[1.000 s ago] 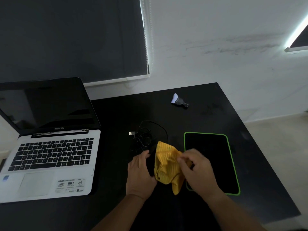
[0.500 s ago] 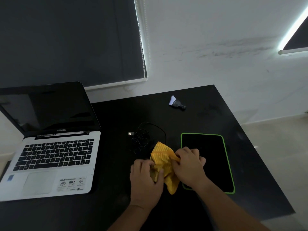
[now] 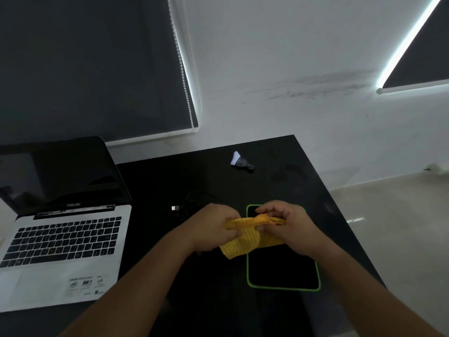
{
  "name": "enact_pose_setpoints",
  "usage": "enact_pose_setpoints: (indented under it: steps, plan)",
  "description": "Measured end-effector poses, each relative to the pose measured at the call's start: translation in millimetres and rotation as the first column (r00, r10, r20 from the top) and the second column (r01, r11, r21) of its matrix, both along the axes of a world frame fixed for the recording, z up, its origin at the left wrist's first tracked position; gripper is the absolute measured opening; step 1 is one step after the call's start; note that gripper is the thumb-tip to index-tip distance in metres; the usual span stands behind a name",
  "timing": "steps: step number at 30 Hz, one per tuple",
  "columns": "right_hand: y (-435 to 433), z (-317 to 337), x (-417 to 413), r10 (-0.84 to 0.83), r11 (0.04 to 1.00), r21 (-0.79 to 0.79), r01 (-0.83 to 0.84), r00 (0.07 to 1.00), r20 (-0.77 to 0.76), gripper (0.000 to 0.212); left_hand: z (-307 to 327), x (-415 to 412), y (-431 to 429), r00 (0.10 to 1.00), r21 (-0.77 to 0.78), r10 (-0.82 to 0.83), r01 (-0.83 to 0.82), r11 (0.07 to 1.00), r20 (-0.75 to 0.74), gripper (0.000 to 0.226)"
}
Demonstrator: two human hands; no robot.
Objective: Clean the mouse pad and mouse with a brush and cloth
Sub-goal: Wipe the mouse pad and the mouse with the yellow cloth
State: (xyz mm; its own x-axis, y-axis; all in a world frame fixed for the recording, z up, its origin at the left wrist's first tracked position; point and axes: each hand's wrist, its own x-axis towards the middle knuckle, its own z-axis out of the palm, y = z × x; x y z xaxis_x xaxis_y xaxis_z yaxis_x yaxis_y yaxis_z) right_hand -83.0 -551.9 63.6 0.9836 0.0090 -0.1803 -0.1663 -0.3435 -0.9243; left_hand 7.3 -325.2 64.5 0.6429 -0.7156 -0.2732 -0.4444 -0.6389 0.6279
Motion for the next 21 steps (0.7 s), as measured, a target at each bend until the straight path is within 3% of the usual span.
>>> enact_pose_setpoints:
  steps: [3,7,14,21]
  plan:
    - [-34,5,14,-0.132,0.991,0.008,0.131,0.99,0.057,0.032,3,19,-24,0.973,-0.172,0.166,-0.193,0.966,-0.158,0.002]
    - [-85,-3,50,-0.372,0.926,0.092,0.367,0.927,0.05,0.035,2,45,-68,0.903,-0.243,0.311,-0.386,0.89,-0.296,0.004]
    - [-151,-16,125,-0.382,0.921,-0.04,0.387,0.92,0.091,0.023,0,105,-153,0.888,-0.202,0.382,-0.435,0.877,-0.255,0.011]
    - [-190,-73,178,-0.389,0.902,-0.204,0.38,0.921,-0.005,0.021,-56,159,-206,0.875,-0.074,0.48,-0.484,0.872,-0.063,0.016]
